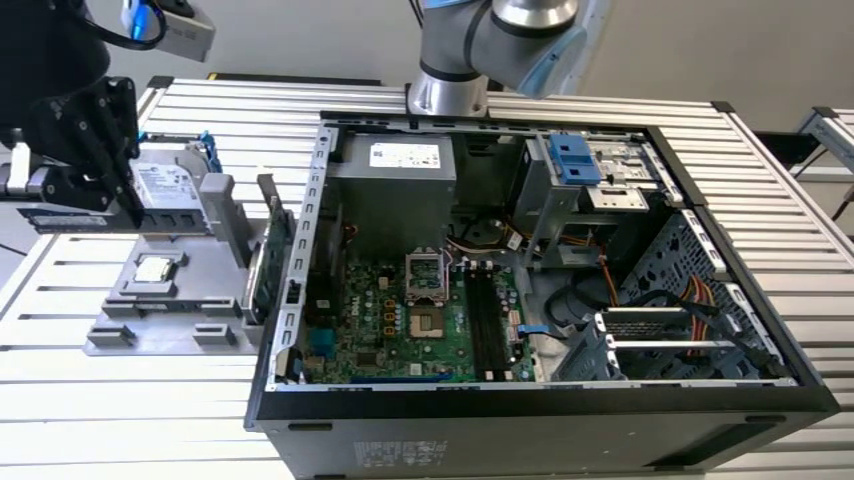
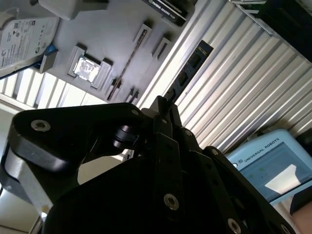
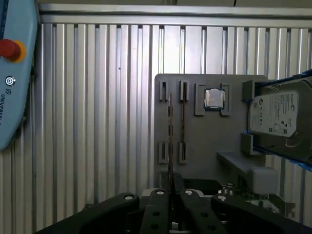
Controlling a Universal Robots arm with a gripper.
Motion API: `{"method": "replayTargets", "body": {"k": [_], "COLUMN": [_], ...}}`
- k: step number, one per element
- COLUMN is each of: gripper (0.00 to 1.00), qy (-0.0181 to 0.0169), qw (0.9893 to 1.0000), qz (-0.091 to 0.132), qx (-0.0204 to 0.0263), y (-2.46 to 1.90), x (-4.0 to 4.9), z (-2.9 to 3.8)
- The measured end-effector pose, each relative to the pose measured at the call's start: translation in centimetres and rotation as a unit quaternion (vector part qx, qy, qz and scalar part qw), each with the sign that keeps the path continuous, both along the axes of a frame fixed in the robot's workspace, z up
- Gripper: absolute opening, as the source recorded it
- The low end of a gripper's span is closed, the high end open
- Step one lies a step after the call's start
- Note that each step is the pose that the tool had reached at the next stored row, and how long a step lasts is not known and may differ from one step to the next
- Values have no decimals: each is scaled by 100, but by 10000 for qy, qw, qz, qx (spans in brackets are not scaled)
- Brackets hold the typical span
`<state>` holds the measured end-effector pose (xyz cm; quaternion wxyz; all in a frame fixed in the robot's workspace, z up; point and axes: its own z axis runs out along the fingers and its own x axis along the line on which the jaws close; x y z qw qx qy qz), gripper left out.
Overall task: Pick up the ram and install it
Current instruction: 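Pick up the ram and move it above insertion slot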
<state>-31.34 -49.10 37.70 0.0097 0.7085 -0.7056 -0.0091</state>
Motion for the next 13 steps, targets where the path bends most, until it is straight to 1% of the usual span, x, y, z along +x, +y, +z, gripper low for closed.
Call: {"method": "replayTargets", "body": {"k": [13], "gripper": [0], "qy": [2], "qw": [10000], "qz": [0], "qx": [0], "y": [0], "x": [175], "z": [11]}}
